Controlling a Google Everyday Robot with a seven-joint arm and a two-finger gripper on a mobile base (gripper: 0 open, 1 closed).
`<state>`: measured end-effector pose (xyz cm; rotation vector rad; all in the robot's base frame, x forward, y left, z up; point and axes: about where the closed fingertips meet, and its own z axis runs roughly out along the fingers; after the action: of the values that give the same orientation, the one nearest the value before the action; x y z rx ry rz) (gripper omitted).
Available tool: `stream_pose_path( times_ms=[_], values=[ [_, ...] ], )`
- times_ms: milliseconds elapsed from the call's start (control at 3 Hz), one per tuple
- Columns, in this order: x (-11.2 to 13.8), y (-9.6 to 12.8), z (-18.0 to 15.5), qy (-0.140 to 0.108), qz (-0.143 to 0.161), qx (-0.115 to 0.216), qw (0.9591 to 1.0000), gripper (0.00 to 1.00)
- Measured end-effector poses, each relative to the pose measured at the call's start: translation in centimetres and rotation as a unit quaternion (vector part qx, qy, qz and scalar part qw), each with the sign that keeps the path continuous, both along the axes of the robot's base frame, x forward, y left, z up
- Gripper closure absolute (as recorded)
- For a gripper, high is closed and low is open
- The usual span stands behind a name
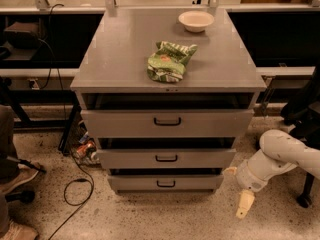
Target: Open bottom drawer
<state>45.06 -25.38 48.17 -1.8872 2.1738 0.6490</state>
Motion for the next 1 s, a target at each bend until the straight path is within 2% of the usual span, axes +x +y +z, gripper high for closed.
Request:
stream_pose_path(
  times_ms=[333, 667, 1000],
  values=[
    [0.3, -1.1, -5.6, -0.004, 0.015, 0.025, 0.9996, 0.0],
    [-0.8, -1.0, -12.3, 0.023, 0.026, 0.051, 0.9981, 0.0],
    [-0.8, -1.0, -12.3, 0.023, 0.026, 0.051, 0.9981, 0.0]
  ],
)
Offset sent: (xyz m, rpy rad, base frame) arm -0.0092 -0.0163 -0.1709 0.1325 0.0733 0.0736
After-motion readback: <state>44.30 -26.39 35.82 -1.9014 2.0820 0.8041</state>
